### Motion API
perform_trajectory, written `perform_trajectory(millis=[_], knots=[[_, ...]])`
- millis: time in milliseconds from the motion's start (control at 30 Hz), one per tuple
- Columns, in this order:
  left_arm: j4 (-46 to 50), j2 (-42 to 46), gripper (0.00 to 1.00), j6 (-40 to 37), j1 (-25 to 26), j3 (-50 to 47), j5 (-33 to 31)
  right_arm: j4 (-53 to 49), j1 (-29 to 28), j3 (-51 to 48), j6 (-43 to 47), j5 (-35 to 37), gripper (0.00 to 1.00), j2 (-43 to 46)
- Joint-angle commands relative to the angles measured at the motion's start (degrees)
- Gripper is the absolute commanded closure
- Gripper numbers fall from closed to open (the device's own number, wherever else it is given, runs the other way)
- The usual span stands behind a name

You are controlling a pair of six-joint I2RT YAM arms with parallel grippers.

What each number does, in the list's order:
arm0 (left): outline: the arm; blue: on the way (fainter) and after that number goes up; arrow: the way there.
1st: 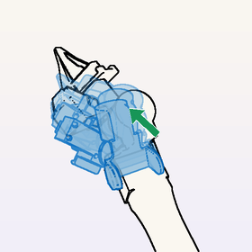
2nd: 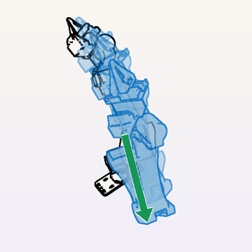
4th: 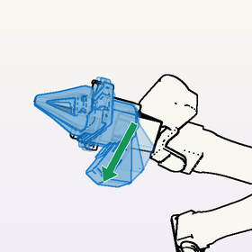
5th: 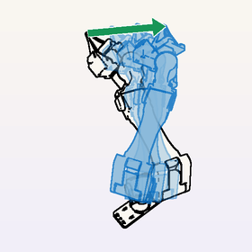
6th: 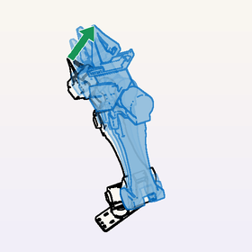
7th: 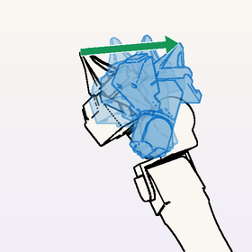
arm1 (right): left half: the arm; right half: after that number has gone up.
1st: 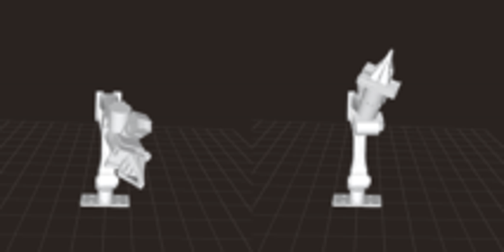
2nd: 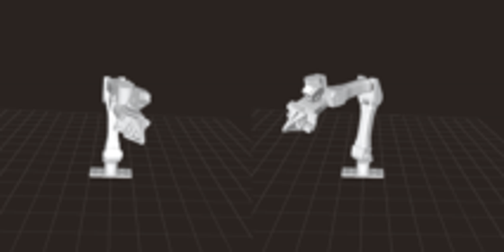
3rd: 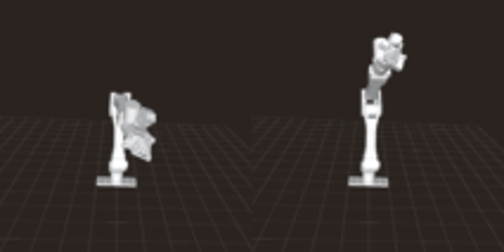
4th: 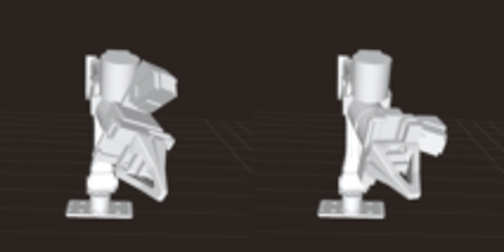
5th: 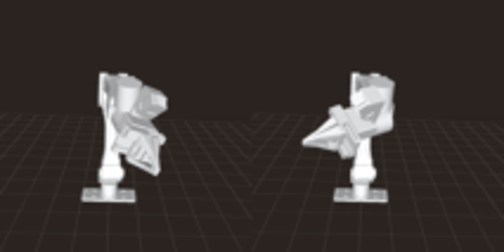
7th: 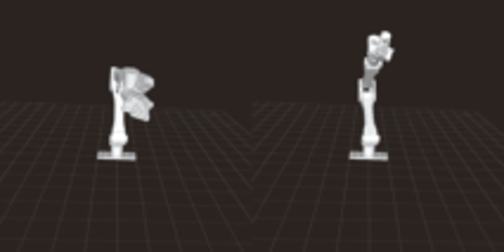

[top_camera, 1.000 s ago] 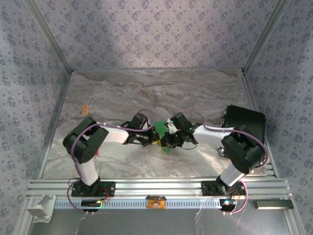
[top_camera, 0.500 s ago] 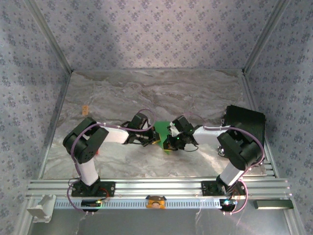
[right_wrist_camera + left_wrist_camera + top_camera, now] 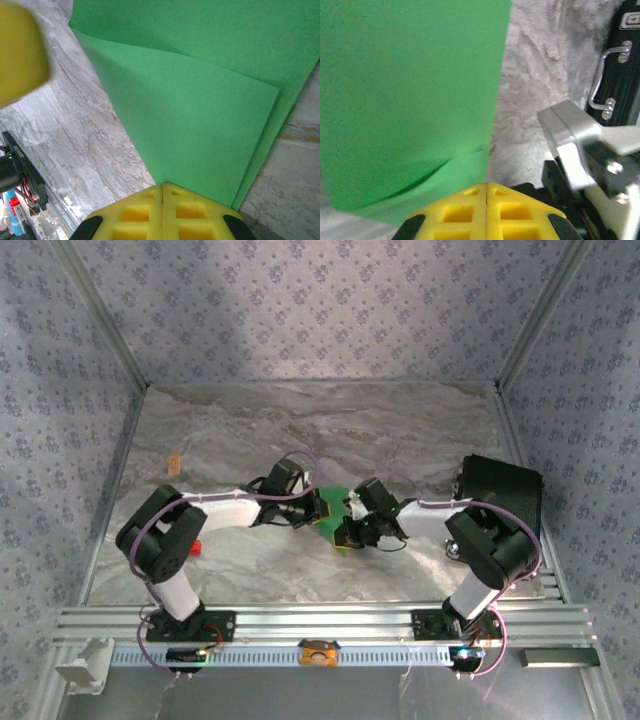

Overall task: Fold a paper plane with a square sheet of paper (pick it up from the middle)
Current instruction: Third fold the triangle at the center of the table.

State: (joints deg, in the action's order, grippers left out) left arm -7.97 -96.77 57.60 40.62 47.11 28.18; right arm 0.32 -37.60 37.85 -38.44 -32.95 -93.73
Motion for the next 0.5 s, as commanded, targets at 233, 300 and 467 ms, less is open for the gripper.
perform_trajectory(millis=[233, 300, 467], knots=[[-2.8, -0.7, 1.0, 1.5, 2.8, -4.0, 0.5, -2.6, 0.5, -2.4, -1.6, 1.7, 1.0, -0.3], [-3.3, -1.9, 1.0, 1.7, 2.9, -3.6, 1.0, -2.6, 0.6, -2.4, -1.6, 1.8, 1.0, -0.4], [-2.3, -3.7, 1.0, 0.9, 2.6, -3.5, -0.5, -2.3, 0.8, -2.7, -1.6, 1.7, 1.0, -0.4]])
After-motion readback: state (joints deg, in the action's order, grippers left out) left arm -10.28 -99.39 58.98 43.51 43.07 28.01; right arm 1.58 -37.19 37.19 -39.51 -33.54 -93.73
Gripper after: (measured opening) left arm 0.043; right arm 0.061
